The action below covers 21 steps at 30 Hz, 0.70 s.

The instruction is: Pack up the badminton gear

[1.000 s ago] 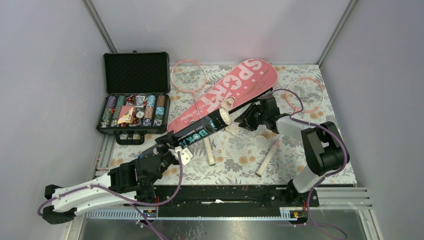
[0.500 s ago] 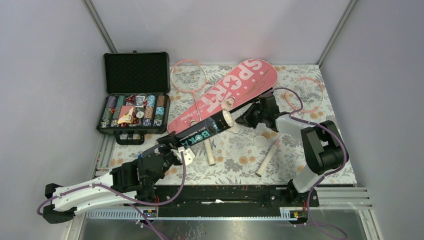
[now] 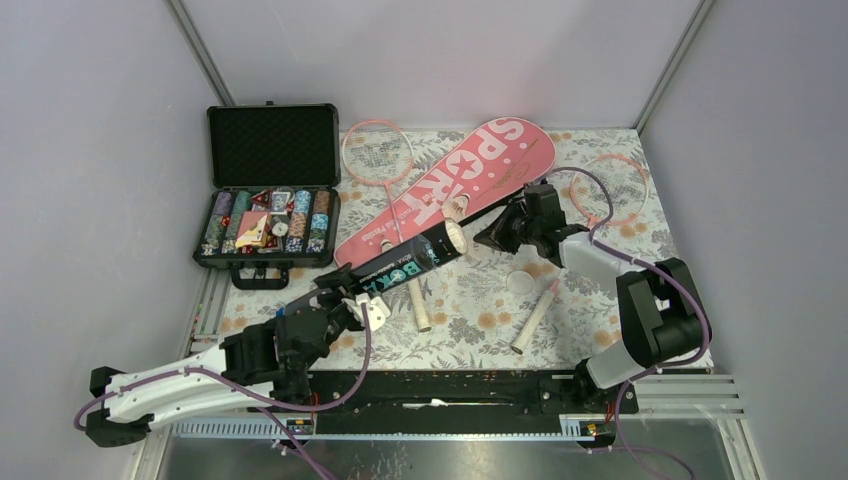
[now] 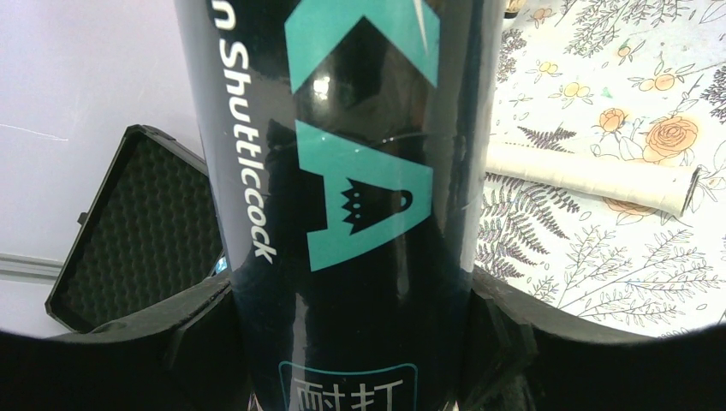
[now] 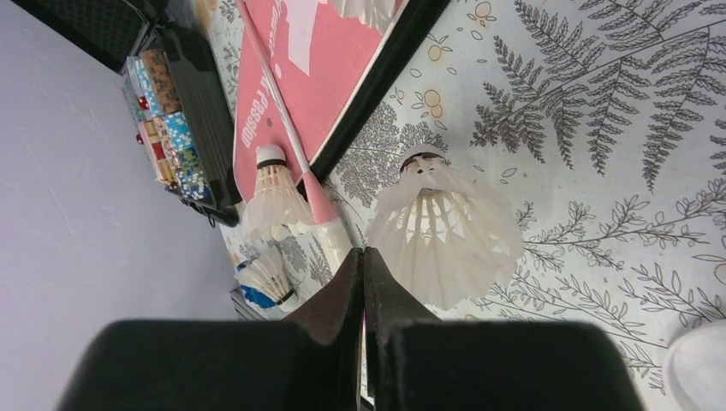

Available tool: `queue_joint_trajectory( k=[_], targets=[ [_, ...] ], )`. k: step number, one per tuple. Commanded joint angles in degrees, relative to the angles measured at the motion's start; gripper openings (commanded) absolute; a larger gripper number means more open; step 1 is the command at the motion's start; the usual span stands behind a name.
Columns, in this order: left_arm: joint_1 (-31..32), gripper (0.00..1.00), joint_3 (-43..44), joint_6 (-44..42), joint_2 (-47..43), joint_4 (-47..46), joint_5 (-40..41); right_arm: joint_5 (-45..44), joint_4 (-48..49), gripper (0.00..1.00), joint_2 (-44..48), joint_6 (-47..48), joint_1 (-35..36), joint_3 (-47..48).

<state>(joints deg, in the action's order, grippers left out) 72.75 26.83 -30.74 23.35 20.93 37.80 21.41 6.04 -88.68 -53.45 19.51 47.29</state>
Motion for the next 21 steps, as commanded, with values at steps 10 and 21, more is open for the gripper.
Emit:
queue_joint_trajectory(
  k=[10,21],
  targets=[
    [0.33,0.36,1.55,1.5,-0.02,-2.91,-1.77,-1.74,-0.66,0.19,0.73,4.85,0.14,-3.69],
    [0.55,0.36,1.38,1.3,-0.22,-2.91,-1.5,-3.15,0.5,0.36,-1.16,4.82,0.18,-3.81]
  ],
)
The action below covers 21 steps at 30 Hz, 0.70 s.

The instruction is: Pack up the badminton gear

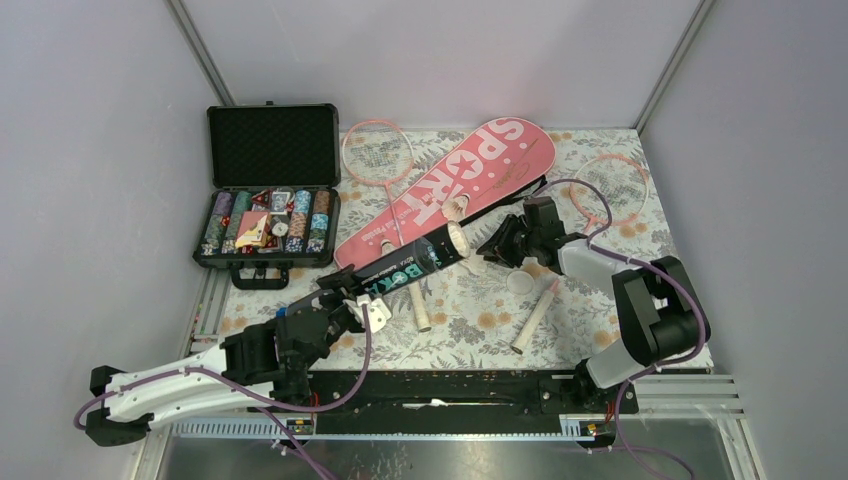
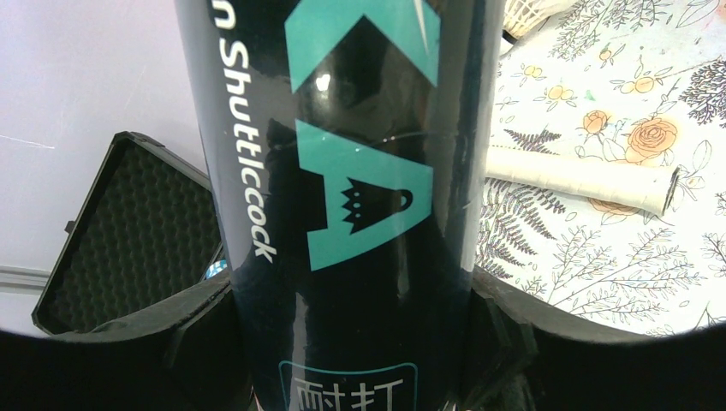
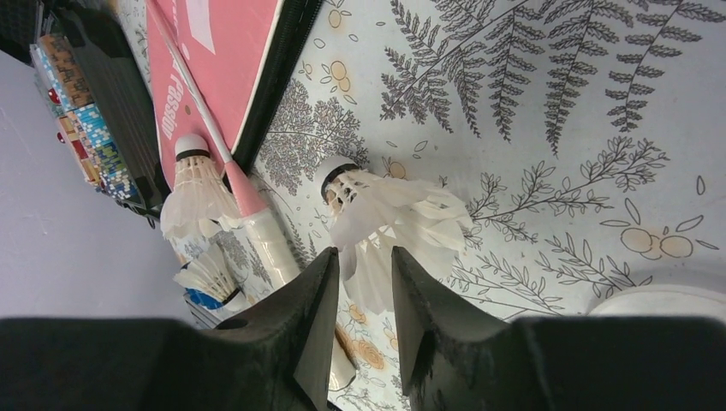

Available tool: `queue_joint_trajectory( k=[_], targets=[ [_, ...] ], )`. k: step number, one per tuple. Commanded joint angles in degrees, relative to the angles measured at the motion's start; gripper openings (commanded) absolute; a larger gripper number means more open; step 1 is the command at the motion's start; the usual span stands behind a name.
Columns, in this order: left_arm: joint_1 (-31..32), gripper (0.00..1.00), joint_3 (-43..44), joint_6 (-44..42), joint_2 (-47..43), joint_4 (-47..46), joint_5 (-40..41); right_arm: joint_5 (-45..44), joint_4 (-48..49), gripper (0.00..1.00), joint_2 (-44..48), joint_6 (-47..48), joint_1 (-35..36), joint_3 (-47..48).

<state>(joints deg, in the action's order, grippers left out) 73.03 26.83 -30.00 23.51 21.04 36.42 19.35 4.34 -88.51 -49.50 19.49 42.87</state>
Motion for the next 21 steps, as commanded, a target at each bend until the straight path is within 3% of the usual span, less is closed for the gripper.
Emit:
queue_joint_trajectory(
  k=[1,8,15,21],
  targets=[
    [0.27,0.36,1.38,0.43,-0.1,-3.02,-0.13,-0.55,2.83,0.36,-1.71,0.89,0.19,0.63],
    [0.31,0.36,1.38,0.08,1.93,-3.03,-0.04,2.08,6.43,0.33,-3.06,-1.24,0.2,-0.17],
    [0.35,0.35,1.57,0.38,1.67,-2.58,-0.34,2.25,5.65,0.0,2.51,-1.25,0.2,-1.31],
    [0.36,0.34,1.56,0.74,0.83,-1.87,-1.8,0.39,-4.84,0.0,13.55,5.04,0.03,2.43]
  ],
)
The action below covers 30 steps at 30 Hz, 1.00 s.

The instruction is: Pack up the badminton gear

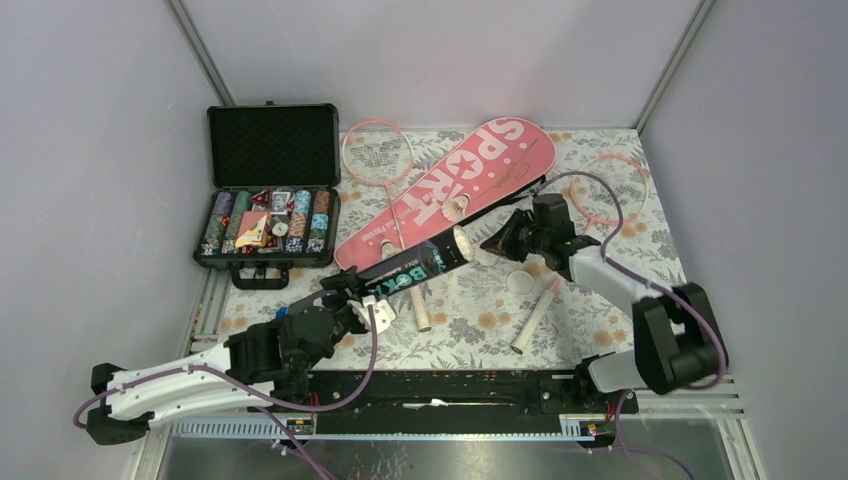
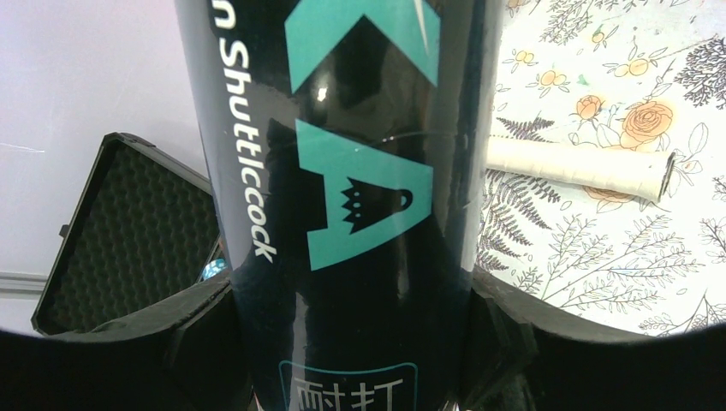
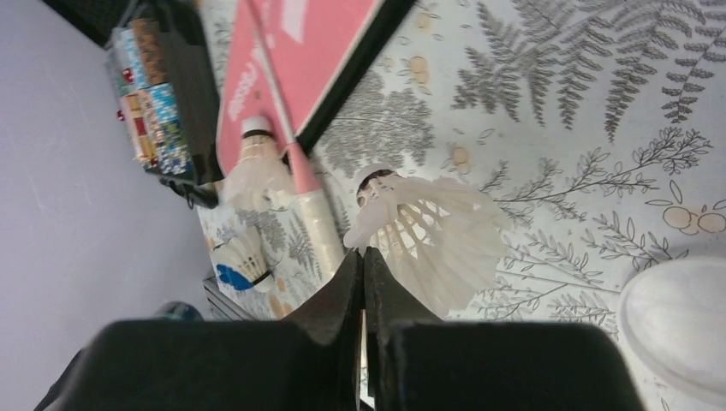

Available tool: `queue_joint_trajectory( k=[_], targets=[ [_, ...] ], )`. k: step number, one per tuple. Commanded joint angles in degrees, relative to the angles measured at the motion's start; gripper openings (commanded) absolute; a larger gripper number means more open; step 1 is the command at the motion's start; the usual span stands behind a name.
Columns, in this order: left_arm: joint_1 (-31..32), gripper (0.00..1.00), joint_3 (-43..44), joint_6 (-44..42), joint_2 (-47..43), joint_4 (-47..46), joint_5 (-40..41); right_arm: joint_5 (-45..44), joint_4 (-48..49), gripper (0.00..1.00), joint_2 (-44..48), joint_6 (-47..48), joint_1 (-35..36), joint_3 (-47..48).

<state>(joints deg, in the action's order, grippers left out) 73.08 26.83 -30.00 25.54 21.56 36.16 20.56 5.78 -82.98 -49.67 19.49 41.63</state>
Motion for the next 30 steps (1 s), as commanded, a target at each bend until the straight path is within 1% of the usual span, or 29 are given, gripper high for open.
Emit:
queue_joint_trajectory(
  k=[1,6,10,15,19,22,25,28,30],
  targets=[
    [0.31,0.34,1.52,0.82,-1.46,-2.25,-2.58,-1.08,-8.83,0.0,10.3,6.86,0.03,4.58],
    [0.61,0.33,0.65,0.05,-3.24,-2.28,-7.01,0.14,-19.51,0.0,20.68,15.46,0.03,10.93],
    [0.66,0.33,0.89,-0.1,-2.54,-1.92,-6.78,2.0,-28.56,0.0,28.59,23.8,0.03,16.15],
    [0.66,0.33,1.41,0.09,0.82,-0.92,-6.22,6.34,-34.16,0.0,36.2,28.41,0.03,19.72],
    [0.66,0.33,1.9,0.68,2.72,-0.38,-6.29,8.18,-38.91,0.0,38.84,29.54,0.1,22.85],
    [0.66,0.33,2.0,1.1,3.08,-0.38,-7.32,11.98,-40.83,0.0,38.97,28.43,0.18,24.54],
    [0.66,0.33,2.09,1.22,3.04,-0.31,-7.58,14.9,-42.31,0.0,39.06,27.43,0.6,24.47],
    [0.66,0.33,2.07,1.27,2.9,-0.29,-7.58,14.63,-45.13,0.0,39.47,28.13,0.73,24.92],
    [0.66,0.33,2.17,1.28,2.73,-0.29,-7.6,15.8,-45.18,0.0,39.21,27.57,0.82,24.77]
  ],
)
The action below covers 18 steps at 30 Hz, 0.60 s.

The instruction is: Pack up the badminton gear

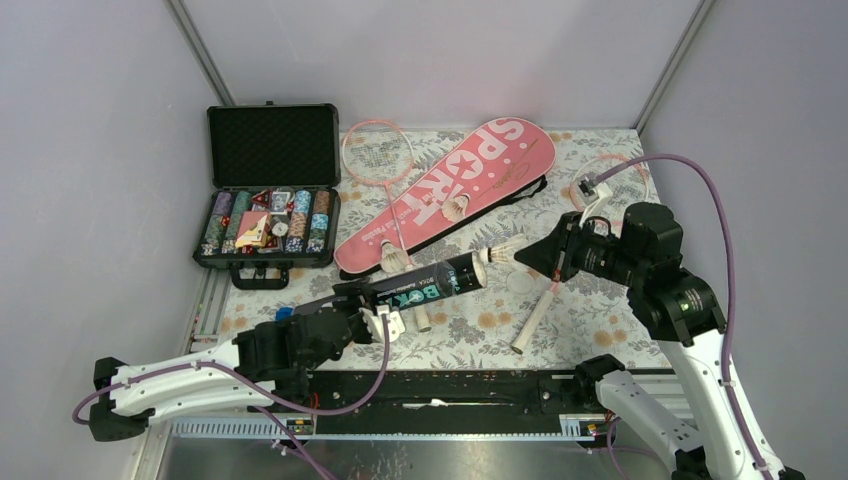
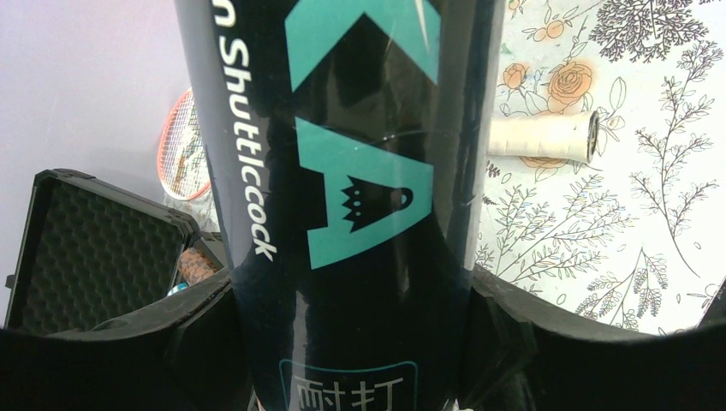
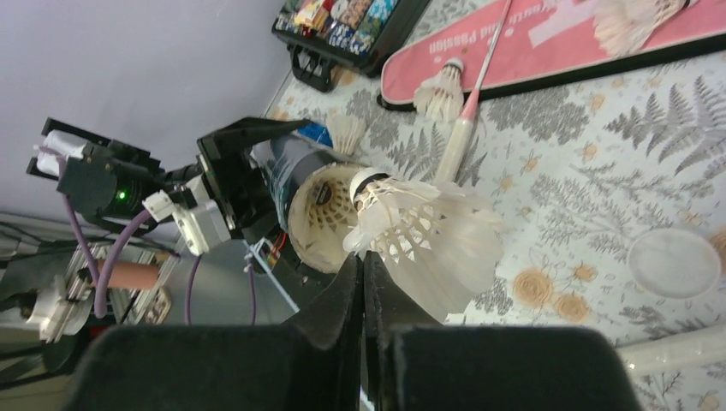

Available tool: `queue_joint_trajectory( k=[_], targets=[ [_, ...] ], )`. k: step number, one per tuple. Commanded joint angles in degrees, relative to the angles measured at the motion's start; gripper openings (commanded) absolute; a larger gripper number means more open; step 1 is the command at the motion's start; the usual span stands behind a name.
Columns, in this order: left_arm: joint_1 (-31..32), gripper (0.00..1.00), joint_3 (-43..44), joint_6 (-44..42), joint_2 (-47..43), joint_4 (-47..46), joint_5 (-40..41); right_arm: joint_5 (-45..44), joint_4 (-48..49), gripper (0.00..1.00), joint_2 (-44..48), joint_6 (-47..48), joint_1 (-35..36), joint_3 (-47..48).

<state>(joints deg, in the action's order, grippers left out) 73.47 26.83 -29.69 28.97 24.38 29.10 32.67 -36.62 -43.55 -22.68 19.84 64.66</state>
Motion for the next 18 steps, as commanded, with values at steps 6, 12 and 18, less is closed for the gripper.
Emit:
queue_joint_trajectory(
  k=[6,12,18],
  targets=[
    [0.31,0.33,2.07,1.0,-0.73,-3.11,-0.6,10.65,2.28,0.0,-0.85,-3.35,0.86,-0.49],
    [0.33,0.33,2.11,1.01,-2.16,-3.41,-2.38,11.54,8.39,0.0,-3.41,-6.22,2.68,-3.01],
    [0.31,0.33,2.09,1.05,-3.23,-3.64,-3.12,10.43,14.68,0.0,-7.39,-9.45,6.27,-4.37]
  ],
)
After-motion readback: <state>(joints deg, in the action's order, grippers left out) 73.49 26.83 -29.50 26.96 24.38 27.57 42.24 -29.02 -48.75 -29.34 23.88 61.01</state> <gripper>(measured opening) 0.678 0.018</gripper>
